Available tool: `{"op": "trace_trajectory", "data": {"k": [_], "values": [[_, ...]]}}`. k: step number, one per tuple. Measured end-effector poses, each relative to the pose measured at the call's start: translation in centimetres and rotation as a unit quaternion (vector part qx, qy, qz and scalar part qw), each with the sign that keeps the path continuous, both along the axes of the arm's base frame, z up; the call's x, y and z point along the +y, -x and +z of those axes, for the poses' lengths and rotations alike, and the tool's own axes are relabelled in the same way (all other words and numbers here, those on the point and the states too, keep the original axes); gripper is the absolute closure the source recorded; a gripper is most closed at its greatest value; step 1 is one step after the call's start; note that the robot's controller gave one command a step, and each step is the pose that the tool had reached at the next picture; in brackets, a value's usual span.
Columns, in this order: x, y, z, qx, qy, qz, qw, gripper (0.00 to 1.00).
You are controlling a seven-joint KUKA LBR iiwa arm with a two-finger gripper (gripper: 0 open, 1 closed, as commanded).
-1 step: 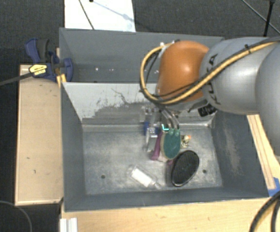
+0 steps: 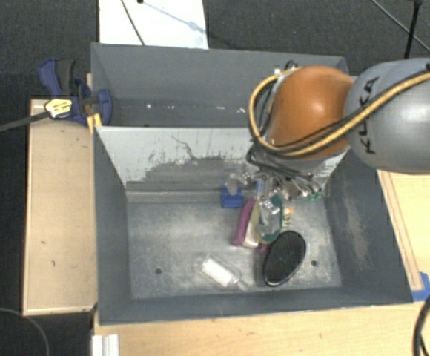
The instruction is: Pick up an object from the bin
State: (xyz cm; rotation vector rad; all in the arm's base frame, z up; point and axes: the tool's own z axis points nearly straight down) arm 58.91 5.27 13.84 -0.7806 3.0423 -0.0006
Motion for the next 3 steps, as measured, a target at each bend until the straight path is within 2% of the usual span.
{"op": "trace_trajectory", "data": {"k": [1, 2, 3], "values": [[0.6, 0.1, -1.8, 0.0019, -0.002, 0.275, 0.9613, 0.00], [0.6, 1.3, -3.4, 0.0083, -0.006, 0.566, 0.8242, 0.00], [1.0, -0.1, -6.2, 0.0097, 0.000, 0.448, 0.8938, 0.00]]}}
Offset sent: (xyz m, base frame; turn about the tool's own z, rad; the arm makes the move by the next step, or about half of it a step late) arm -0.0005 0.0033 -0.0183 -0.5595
